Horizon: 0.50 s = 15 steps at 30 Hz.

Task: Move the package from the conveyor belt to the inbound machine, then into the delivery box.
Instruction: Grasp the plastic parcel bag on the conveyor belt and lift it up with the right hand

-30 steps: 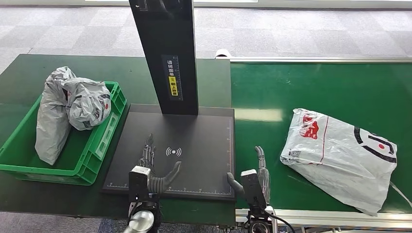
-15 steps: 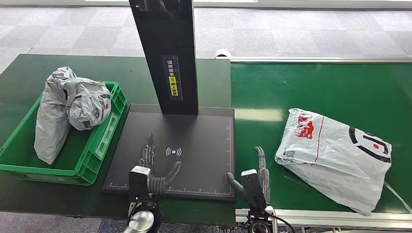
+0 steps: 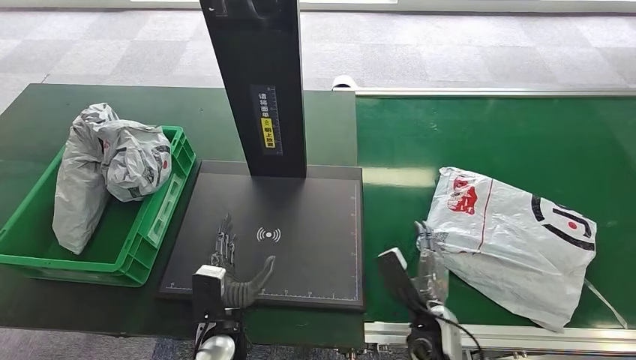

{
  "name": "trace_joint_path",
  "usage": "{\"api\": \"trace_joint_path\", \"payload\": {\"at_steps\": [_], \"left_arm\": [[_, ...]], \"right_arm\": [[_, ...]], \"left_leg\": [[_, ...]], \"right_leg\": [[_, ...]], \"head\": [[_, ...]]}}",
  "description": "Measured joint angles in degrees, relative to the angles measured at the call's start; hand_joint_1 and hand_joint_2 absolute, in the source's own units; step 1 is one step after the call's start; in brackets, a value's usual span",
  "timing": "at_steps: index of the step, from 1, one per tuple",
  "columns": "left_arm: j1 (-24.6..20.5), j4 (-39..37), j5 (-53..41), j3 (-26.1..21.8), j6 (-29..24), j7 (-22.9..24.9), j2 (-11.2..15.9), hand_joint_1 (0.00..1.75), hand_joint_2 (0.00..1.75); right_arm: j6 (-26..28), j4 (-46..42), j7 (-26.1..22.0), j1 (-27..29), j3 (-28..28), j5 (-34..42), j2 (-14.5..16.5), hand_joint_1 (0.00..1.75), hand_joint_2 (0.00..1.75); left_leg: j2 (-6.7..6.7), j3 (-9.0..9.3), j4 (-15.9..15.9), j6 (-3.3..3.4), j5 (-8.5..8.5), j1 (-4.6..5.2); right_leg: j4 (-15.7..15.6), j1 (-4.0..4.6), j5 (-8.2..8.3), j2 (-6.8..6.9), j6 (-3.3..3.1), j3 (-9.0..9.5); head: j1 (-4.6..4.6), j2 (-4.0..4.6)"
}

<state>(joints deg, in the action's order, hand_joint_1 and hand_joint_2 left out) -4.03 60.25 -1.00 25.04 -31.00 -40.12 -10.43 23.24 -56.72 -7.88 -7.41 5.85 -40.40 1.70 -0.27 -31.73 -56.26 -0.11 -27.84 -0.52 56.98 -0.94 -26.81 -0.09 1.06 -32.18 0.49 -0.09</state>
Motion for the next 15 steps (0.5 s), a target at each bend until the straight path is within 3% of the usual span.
{"api": "trace_joint_path", "payload": {"at_steps": [2, 3, 5, 8, 15], "left_arm": [[1.2, 0.9, 0.8, 0.4, 0.0, 0.0, 0.1, 0.0, 1.75], [1.6, 1.3, 1.0, 0.7, -0.1, 0.0, 0.1, 0.0, 1.75], [2.0, 1.7, 1.3, 1.1, -0.2, 0.0, 0.1, 0.0, 1.75], [2.1, 2.1, 1.6, 1.6, -0.2, 0.0, 0.1, 0.0, 1.75], [2.1, 2.6, 2.1, 1.9, -0.2, 0.0, -0.3, 0.0, 1.75]], "right_arm": [[-6.6, 5.0, 10.7, -4.6, -7.3, -2.6, -5.8, 0.0, 1.75], [-7.7, 8.2, 12.5, -6.4, -10.4, -2.5, -7.8, 0.0, 1.75], [-7.7, 13.5, 9.8, -8.6, -14.6, -2.7, -10.3, 0.0, 1.75], [-6.8, 18.7, 4.5, -9.8, -17.8, -3.0, -11.5, 0.0, 1.75], [-6.5, 24.4, 5.0, -12.6, -19.7, -5.3, -11.9, 0.0, 1.75]], "left_leg": [[0.18, -0.05, 0.0, 0.19, 0.06, 0.09], [0.25, -0.07, 0.0, 0.25, 0.07, 0.13], [0.17, -0.05, -0.1, 0.28, 0.05, 0.17], [0.14, -0.01, -0.1, 0.28, 0.05, 0.15], [0.15, 0.04, 0.0, 0.25, 0.07, -0.02]], "right_leg": [[-0.1, -0.12, 0.02, 0.23, 0.2, 0.11], [-0.1, -0.14, 0.05, 0.3, 0.31, 0.16], [-0.1, -0.15, 0.14, 0.22, 0.41, 0.18], [-0.1, -0.13, 0.15, 0.15, 0.42, 0.13], [-0.1, 0.03, 0.12, 0.17, 0.39, 0.18]], "head": [[-0.09, 0.0], [-0.11, 0.0], [-0.07, 0.0], [-0.02, 0.0], [-0.02, 0.0]]}}
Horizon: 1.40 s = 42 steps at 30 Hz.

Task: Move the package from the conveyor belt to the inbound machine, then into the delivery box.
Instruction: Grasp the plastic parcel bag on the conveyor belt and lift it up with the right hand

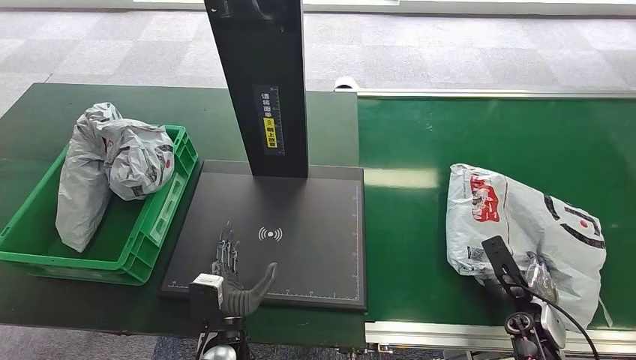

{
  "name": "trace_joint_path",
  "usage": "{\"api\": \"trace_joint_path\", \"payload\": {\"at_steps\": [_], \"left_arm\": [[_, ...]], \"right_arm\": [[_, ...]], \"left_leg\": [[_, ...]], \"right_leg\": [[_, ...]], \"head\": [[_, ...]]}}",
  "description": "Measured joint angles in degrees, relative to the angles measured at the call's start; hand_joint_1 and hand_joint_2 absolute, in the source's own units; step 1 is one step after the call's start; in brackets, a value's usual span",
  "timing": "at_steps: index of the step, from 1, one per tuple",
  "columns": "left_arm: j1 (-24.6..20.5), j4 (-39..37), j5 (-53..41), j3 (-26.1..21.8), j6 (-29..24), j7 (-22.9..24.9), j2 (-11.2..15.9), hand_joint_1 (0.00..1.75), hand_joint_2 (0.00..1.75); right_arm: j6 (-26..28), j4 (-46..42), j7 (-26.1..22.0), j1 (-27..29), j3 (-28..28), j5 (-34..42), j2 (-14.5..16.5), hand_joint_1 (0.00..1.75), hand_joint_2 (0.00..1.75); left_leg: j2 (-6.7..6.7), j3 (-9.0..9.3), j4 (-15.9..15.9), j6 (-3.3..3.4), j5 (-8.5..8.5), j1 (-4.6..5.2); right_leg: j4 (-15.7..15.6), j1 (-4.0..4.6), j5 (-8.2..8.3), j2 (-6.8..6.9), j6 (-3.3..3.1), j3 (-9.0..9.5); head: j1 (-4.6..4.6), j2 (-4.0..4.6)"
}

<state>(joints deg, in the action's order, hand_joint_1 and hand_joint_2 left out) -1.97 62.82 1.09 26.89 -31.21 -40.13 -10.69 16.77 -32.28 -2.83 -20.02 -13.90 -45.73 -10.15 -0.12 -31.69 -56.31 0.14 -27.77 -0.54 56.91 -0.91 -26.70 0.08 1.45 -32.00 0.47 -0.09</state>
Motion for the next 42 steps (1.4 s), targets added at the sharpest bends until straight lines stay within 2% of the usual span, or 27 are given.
{"api": "trace_joint_path", "payload": {"at_steps": [7, 11, 15, 25, 36, 39, 42], "left_arm": [[0.3, 0.7, -0.2, 0.0, -0.1, 0.0, -0.2, 0.0, 1.75], [0.4, 0.8, -0.4, 0.0, 0.1, 0.0, -0.2, 0.0, 1.75], [0.1, 0.8, -0.8, 0.1, 0.2, 0.0, -0.2, 0.0, 1.75], [0.0, 0.8, -2.3, 0.0, 0.4, 0.0, -0.7, 0.0, 1.75], [0.1, 0.9, -2.4, -0.3, 0.3, 0.0, -0.7, 0.0, 1.75], [0.7, 1.5, -3.0, -0.5, -0.9, 0.0, -0.6, 0.0, 1.75], [1.9, 3.8, -6.0, -1.3, -2.8, 0.1, -0.1, 0.0, 1.75]], "right_arm": [[0.5, 2.5, 1.1, -1.7, -0.4, -1.0, 0.5, 0.0, 1.75], [-0.6, 2.8, 1.6, -2.0, -0.9, -1.3, 0.7, 1.74, 1.75], [-2.5, 3.1, 1.0, -2.2, -1.9, -1.8, 1.0, 1.75, 1.75], [-2.8, 2.4, -1.9, -2.7, -3.6, -2.5, 1.4, 1.75, 1.75], [-3.8, 0.6, -5.3, -2.5, -4.7, -0.1, 2.2, 1.75, 1.75], [-3.2, -3.5, -10.5, -0.6, -4.9, 3.9, 3.4, 1.75, 1.75], [-2.3, -16.4, -13.6, 4.8, -3.5, 8.8, 6.3, 1.75, 1.75]], "left_leg": [[0.01, 0.11, 0.0, 0.04, 0.02, 0.01], [0.03, 0.2, 0.0, 0.05, 0.02, 0.01], [0.03, 0.25, 0.0, 0.05, 0.02, 0.01], [0.02, 0.26, 0.0, 0.04, 0.01, 0.0], [0.03, 0.18, 0.0, 0.04, 0.02, 0.0], [0.03, 0.08, 0.0, 0.03, 0.02, 0.0], [0.12, -0.04, 0.0, 0.02, 0.03, -0.01]], "right_leg": [[0.0, -0.06, 0.01, 0.0, 0.01, 0.17], [-0.1, -0.07, 0.01, 0.04, 0.02, 0.25], [-0.1, -0.07, 0.01, 0.04, 0.02, 0.32], [0.0, 0.0, 0.02, 0.01, 0.01, 0.29], [0.0, 0.0, 0.02, 0.01, 0.01, 0.25], [0.0, 0.0, 0.02, 0.02, 0.01, 0.18], [0.0, 0.01, -0.01, 0.11, 0.0, 0.06]], "head": [[-0.02, 0.0], [-0.01, 0.0], [-0.02, 0.0], [-0.01, 0.0], [-0.02, 0.0], [-0.02, 0.0], [-0.01, 0.0]]}}
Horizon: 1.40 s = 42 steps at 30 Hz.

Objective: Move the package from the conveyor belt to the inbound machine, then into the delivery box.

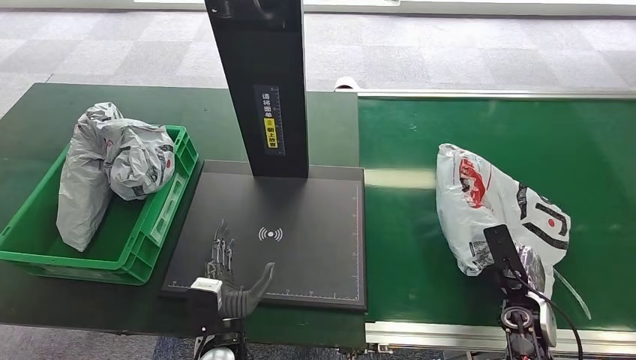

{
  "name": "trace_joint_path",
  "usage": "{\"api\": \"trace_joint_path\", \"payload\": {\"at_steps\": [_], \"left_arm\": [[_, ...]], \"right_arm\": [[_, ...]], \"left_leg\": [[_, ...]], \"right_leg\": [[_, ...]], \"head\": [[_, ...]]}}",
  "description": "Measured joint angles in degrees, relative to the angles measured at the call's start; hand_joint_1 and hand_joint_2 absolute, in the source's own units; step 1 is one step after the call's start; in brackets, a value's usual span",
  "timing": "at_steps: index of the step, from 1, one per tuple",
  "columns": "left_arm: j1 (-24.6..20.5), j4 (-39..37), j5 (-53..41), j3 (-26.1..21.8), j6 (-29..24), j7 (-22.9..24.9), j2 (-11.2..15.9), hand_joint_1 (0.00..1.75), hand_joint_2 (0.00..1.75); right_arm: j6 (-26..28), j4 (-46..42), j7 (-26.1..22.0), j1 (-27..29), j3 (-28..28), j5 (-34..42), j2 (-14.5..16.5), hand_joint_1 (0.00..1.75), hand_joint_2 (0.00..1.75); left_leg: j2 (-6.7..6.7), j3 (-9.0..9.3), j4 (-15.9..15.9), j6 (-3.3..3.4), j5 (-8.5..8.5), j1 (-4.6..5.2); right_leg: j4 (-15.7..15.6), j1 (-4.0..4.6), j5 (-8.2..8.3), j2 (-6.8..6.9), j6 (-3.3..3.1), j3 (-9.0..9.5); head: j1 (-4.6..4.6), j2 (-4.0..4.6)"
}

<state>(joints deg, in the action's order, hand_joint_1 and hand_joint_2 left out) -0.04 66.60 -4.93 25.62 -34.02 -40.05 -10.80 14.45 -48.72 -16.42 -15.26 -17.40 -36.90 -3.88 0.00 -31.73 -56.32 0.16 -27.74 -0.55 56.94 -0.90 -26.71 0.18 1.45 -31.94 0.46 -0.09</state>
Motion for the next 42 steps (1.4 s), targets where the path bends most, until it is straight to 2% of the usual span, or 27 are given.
{"api": "trace_joint_path", "payload": {"at_steps": [3, 6, 8, 12, 16, 20, 22, 24, 27, 30, 34, 42], "left_arm": [[1.4, 4.0, -8.8, -2.0, -2.2, 0.8, 1.4, 0.0, 1.75], [2.0, 7.8, -15.0, -5.3, -1.9, 0.9, 2.5, 0.0, 1.75], [1.9, 9.9, -15.3, -7.7, -0.2, 0.5, 2.7, 0.0, 1.75], [0.9, 12.5, -10.5, -11.4, 5.2, 0.2, 2.2, 0.0, 1.75], [-0.8, 12.8, -8.0, -12.5, 6.4, 0.1, 1.3, 0.0, 1.75], [-1.3, 12.8, -7.6, -13.0, 6.2, 0.1, 1.0, 0.0, 1.75], [-1.6, 12.8, -7.6, -13.1, 6.0, 0.1, 1.0, 0.0, 1.75], [-2.3, 12.7, -7.5, -13.3, 5.9, 0.1, 1.0, 0.0, 1.75], [-3.7, 13.1, -7.2, -13.6, 5.0, 0.3, 1.0, 0.0, 1.75], [-4.1, 13.8, -6.9, -14.3, 3.4, 0.8, 1.0, 0.0, 1.75], [-4.1, 14.3, -5.1, -16.7, 1.0, 1.4, 1.7, 0.0, 1.75], [-3.9, 14.4, -4.4, -19.4, 1.0, 1.3, 2.8, 0.0, 1.75]], "right_arm": [[1.1, -20.9, 1.3, 8.0, 5.4, 2.7, 3.3, 1.75, 1.75], [1.4, -35.4, 1.9, 13.5, 13.1, 1.5, 5.7, 1.75, 1.75], [1.1, -40.7, 1.8, 15.0, 18.3, 0.5, 6.9, 1.75, 1.75], [-1.1, -43.8, 0.8, 14.2, 27.5, 0.8, 8.6, 1.75, 1.75], [-3.1, -43.9, 1.0, 11.6, 34.6, 1.7, 10.4, 1.75, 1.75], [-3.9, -43.9, 1.4, 10.1, 37.7, 2.1, 11.2, 1.75, 1.75], [-7.5, -43.5, 1.9, 9.4, 38.9, 3.6, 11.5, 1.75, 1.75], [-13.4, -41.1, 2.5, 7.8, 40.5, 6.8, 12.3, 1.75, 1.75], [-18.2, -30.8, 1.7, 4.5, 44.0, 11.5, 15.3, 1.75, 1.75], [-17.9, -21.7, 0.1, 2.4, 46.7, 13.0, 17.8, 1.75, 1.75], [-17.9, -13.5, 1.3, -0.5, 48.1, 14.6, 19.6, 1.75, 1.75], [-17.1, -5.3, 1.3, -3.9, 48.6, 15.1, 21.0, 1.75, 1.75]], "left_leg": [[0.13, -0.08, 0.0, -0.06, -0.03, -0.05], [-0.03, -0.04, 0.1, -0.17, -0.1, -0.13], [-0.07, -0.02, 0.1, -0.21, -0.11, -0.16], [-0.09, 0.0, 0.1, -0.26, -0.03, -0.16], [-0.09, 0.02, 0.0, -0.26, 0.02, -0.15], [-0.07, 0.0, 0.0, -0.27, 0.01, -0.14], [-0.08, -0.03, 0.0, -0.27, 0.01, -0.15], [-0.11, -0.04, 0.0, -0.28, 0.0, -0.17], [-0.14, 0.0, 0.1, -0.33, 0.04, -0.24], [-0.06, -0.05, 0.1, -0.42, 0.1, -0.3], [-0.08, -0.07, 0.1, -0.43, 0.1, -0.3], [-0.06, -0.08, 0.1, -0.43, 0.1, -0.29]], "right_leg": [[0.1, 0.08, -0.15, 0.13, -0.14, -0.07], [0.1, 0.17, -0.24, 0.03, -0.27, -0.11], [0.1, 0.19, -0.26, 0.0, -0.31, -0.13], [0.1, 0.18, -0.23, 0.0, -0.34, -0.09], [0.1, 0.17, -0.15, 0.01, -0.38, -0.08], [0.1, 0.17, -0.14, 0.02, -0.38, -0.08], [0.1, 0.18, -0.14, 0.0, -0.39, -0.12], [0.1, 0.2, -0.14, -0.04, -0.39, -0.15], [0.2, 0.3, -0.12, -0.06, -0.46, -0.15], [0.2, 0.35, -0.12, 0.0, -0.49, -0.16], [0.2, 0.35, -0.12, -0.02, -0.49, -0.19], [0.2, 0.34, -0.11, 0.02, -0.49, -0.19]], "head": [[0.0, 0.0], [0.02, 0.0], [0.02, 0.0], [-0.01, 0.0], [-0.02, 0.0], [-0.02, 0.0], [-0.02, 0.0], [-0.03, 0.0], [-0.02, 0.0], [-0.01, 0.0], [-0.02, 0.0], [-0.03, 0.0]]}}
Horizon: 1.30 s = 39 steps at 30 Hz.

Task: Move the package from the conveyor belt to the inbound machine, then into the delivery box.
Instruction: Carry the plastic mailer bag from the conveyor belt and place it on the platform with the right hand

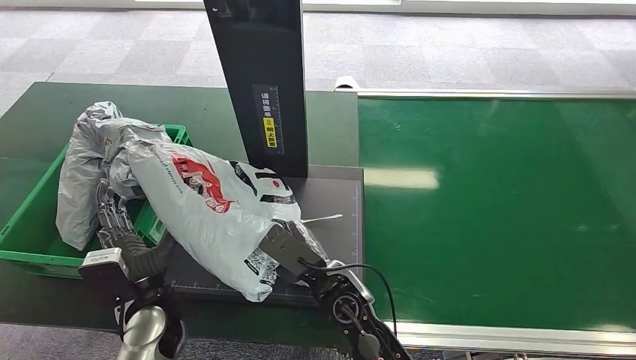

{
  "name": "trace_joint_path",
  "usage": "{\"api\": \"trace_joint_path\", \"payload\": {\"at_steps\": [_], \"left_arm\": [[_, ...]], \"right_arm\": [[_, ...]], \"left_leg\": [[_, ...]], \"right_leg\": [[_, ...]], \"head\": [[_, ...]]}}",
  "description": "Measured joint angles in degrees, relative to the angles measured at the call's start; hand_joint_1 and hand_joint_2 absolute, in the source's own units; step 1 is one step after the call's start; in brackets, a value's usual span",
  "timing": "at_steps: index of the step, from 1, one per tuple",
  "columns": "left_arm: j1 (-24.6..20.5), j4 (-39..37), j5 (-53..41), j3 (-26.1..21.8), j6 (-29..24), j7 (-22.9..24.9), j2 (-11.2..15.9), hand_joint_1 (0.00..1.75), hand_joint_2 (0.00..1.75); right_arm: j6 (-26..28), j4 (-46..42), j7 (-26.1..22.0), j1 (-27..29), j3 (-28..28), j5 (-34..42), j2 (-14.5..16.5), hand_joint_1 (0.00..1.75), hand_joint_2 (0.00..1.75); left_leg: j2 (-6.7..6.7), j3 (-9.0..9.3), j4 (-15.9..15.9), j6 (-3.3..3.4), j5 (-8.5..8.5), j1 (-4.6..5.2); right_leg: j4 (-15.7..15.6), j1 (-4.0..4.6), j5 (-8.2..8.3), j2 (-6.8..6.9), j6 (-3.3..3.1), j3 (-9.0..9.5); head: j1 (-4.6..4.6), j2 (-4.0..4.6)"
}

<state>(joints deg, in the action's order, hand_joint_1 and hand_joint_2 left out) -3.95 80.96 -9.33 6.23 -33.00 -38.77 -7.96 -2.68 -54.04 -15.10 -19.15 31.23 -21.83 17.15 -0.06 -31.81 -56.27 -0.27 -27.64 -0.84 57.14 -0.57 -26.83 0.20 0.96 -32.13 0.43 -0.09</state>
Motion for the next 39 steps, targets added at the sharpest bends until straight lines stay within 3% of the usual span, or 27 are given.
{"api": "trace_joint_path", "payload": {"at_steps": [17, 21, 30, 39], "left_arm": [[0.0, 0.0, 0.0, -0.7, 0.0, 0.0, 0.3, 0.0, 1.75], [0.0, 0.0, 0.0, -0.7, 0.0, -0.1, 0.4, 0.0, 1.75], [0.8, 1.6, -1.6, -1.8, -2.8, -1.1, 0.6, 0.0, 1.75], [2.8, 7.6, -4.3, -6.1, -4.3, -1.2, 1.6, 0.0, 1.75]], "right_arm": [[0.1, 3.0, 0.0, -1.0, 0.3, 0.0, 0.4, 1.75, 1.75], [0.3, 3.2, 0.1, -1.0, 0.3, -0.1, 0.4, 0.0, 1.75], [3.8, 3.0, -0.5, -0.8, 0.3, 0.2, 0.3, 0.0, 1.75], [4.8, -11.2, -12.8, 3.3, -0.6, 8.2, -2.5, 0.0, 1.75]], "left_leg": [[0.0, 0.01, 0.0, 0.0, 0.0, -0.01], [0.0, 0.01, 0.0, 0.0, 0.0, -0.01], [0.0, 0.01, 0.0, 0.0, 0.0, -0.01], [-0.01, -0.01, 0.0, 0.0, 0.0, -0.01]], "right_leg": [[0.0, 0.01, 0.0, -0.01, 0.0, 0.0], [0.0, 0.01, 0.0, -0.01, 0.0, -0.01], [0.0, 0.01, 0.0, -0.02, 0.0, -0.02], [0.0, 0.01, 0.0, -0.02, 0.0, -0.09]], "head": [[-0.01, 0.0], [0.0, 0.0], [-0.01, 0.0], [-0.01, 0.0]]}}
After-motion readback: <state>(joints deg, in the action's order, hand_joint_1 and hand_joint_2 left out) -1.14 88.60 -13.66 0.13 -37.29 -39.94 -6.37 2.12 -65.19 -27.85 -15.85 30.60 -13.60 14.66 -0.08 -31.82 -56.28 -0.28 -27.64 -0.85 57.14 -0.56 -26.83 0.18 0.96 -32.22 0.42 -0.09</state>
